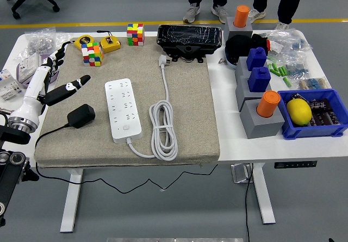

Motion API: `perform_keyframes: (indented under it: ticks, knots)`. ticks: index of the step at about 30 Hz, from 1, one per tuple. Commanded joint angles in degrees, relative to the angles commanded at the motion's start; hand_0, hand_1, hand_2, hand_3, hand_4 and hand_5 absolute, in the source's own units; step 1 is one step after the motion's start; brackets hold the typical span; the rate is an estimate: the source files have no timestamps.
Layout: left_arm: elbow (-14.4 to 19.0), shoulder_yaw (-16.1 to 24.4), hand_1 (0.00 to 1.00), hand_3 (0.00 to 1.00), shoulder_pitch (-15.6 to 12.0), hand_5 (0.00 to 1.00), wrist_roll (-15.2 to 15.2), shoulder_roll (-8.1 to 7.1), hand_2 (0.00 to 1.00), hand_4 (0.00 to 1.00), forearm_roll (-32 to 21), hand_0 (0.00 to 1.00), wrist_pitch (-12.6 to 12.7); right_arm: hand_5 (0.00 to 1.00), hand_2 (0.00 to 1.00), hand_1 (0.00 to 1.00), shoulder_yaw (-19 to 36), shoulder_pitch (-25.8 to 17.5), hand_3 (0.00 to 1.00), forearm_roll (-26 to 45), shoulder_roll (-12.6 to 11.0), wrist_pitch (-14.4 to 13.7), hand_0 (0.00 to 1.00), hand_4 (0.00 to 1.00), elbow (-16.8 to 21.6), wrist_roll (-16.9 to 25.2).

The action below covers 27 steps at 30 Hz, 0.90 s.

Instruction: Pick up the plug,place it near the board,insert it into the board,press the button

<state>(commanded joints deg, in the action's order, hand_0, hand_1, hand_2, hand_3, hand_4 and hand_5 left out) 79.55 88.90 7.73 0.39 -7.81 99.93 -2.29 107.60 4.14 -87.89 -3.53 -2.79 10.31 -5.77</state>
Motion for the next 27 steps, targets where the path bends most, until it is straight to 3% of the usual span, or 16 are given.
perform_keyframes:
  ticks: [3, 5, 9, 17, 27]
  knots:
    - [-1.65, -0.75, 0.998, 0.998, 1.08, 0.416, 2.72, -1.33, 0.998, 0.998, 3.69, 0.998, -2.38, 0.998, 0.716, 0.725, 0.11, -0.29, 0.763, -0.16, 0.32, 0.14, 0.813, 0.998, 0.00, -0.03]
    - [-2.70, -1.36, 0.998, 0.998, 2.05, 0.364, 3.80, -1.88, 0.998, 0.998, 5.90, 0.998, -3.26, 0.998, 0.716, 0.726, 0.11, -0.38, 0.763, -0.23, 0.47, 0.20, 0.814, 0.998, 0.00, -0.04]
    - [-5.01, -2.71, 0.998, 0.998, 3.53, 0.364, 5.99, -2.60, 0.998, 0.998, 10.93, 0.998, -5.26, 0.998, 0.716, 0.726, 0.33, 0.04, 0.763, -0.13, 0.30, 0.02, 0.814, 0.998, 0.00, -0.02]
    - [-7.79, -3.78, 0.998, 0.998, 4.24, 0.363, 6.49, -3.04, 0.998, 0.998, 13.00, 0.998, -8.38, 0.998, 0.717, 0.725, 0.55, 0.25, 0.763, -0.12, 0.33, -0.01, 0.813, 0.998, 0.00, -0.14]
    - [-10.94, -4.12, 0.998, 0.998, 3.89, 0.359, 4.27, -2.51, 0.998, 0.998, 11.39, 0.998, -6.43, 0.998, 0.717, 0.724, 0.68, 0.17, 0.763, -0.10, 0.50, 0.02, 0.813, 0.998, 0.00, 0.00]
